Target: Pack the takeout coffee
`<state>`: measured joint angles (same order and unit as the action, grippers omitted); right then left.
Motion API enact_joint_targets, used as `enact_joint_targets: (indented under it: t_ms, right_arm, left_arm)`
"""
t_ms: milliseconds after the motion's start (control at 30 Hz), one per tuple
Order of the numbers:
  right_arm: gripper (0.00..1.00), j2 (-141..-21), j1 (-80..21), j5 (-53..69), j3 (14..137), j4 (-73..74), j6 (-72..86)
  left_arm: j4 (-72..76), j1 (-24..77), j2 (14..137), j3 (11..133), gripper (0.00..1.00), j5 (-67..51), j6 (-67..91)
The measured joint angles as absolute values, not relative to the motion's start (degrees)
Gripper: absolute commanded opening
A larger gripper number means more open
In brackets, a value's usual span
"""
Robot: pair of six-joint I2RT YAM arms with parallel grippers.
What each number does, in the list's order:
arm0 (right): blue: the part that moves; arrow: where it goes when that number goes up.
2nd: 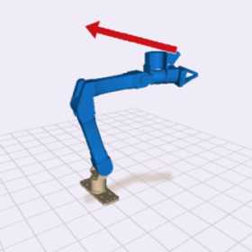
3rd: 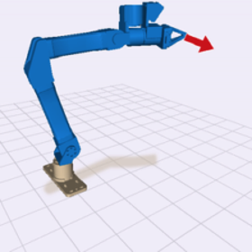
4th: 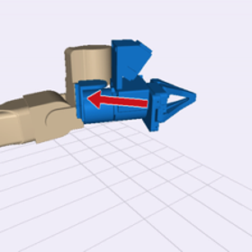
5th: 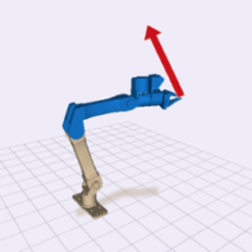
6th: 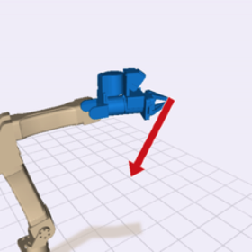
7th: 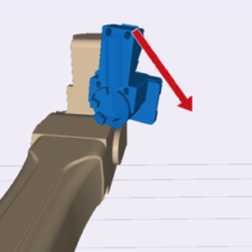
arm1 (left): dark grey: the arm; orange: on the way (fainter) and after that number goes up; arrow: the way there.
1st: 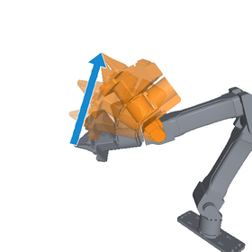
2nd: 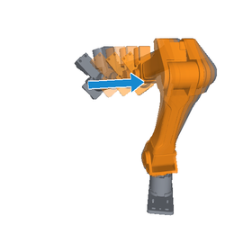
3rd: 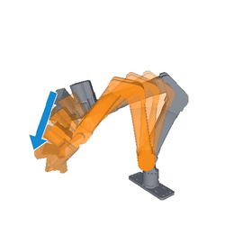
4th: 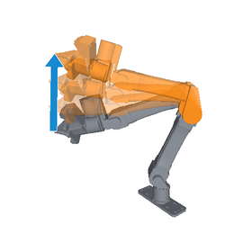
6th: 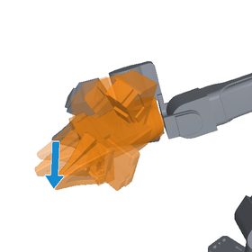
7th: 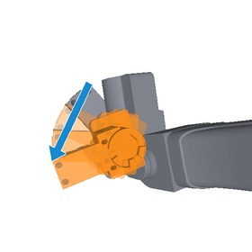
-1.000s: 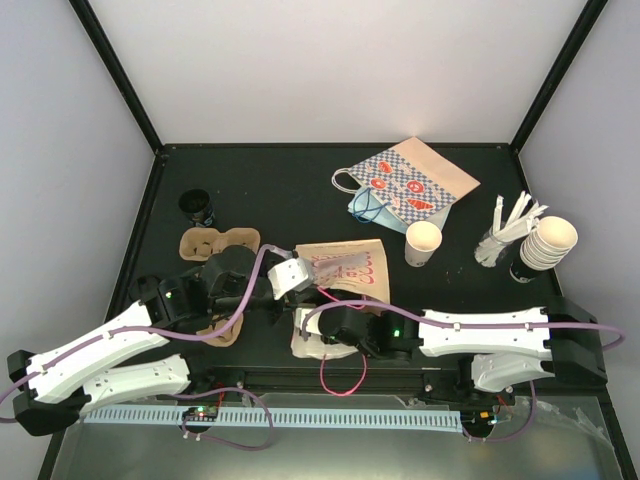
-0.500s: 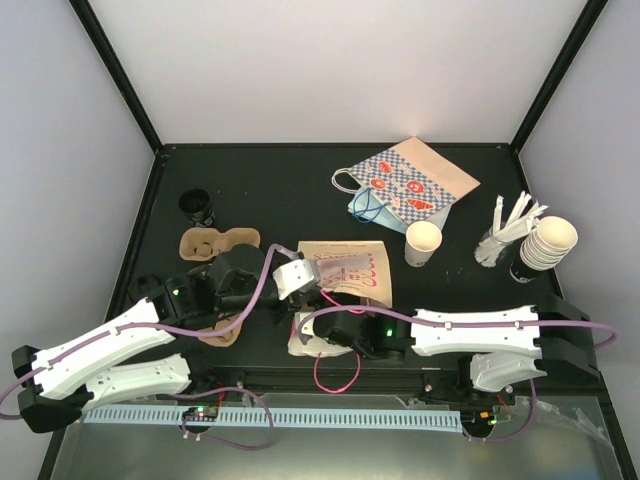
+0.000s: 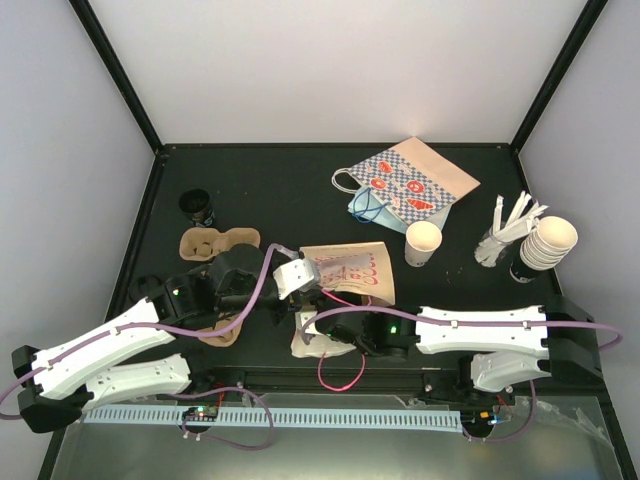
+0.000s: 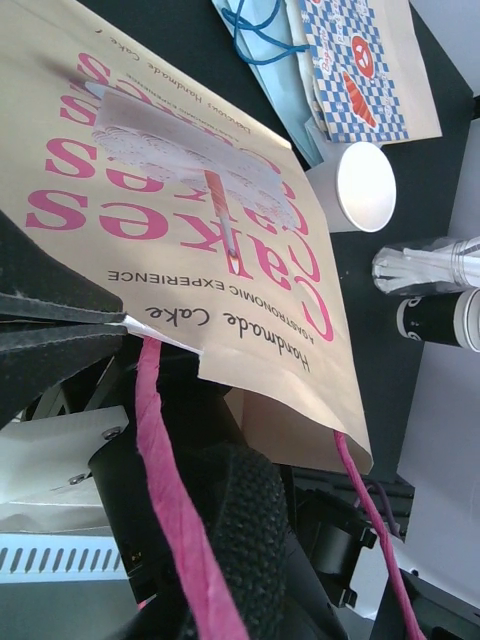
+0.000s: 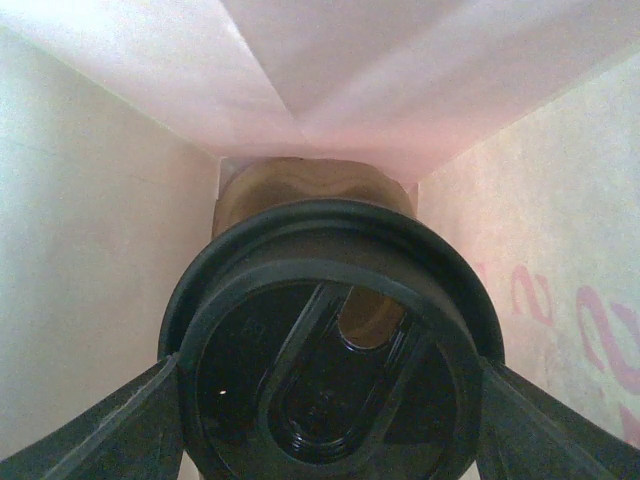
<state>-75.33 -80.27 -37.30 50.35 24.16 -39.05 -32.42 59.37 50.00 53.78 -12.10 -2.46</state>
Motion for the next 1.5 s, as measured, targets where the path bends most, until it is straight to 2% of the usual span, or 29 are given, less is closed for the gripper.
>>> enact_joint_targets:
  t_ms: [600,1500]
  right_arm:
    - [0.49,-74.24,-79.29,-31.33,47.46,19.57,-38.87]
    - [0.46,-76.31,-78.61,-34.37,45.89,15.97,-35.83]
  left_arm:
    - [-31.22,59.37,46.50,51.48,0.01,-12.05,-1.45]
    - [-31.88,59.35,47.46,51.46,0.02,-14.44,-0.36]
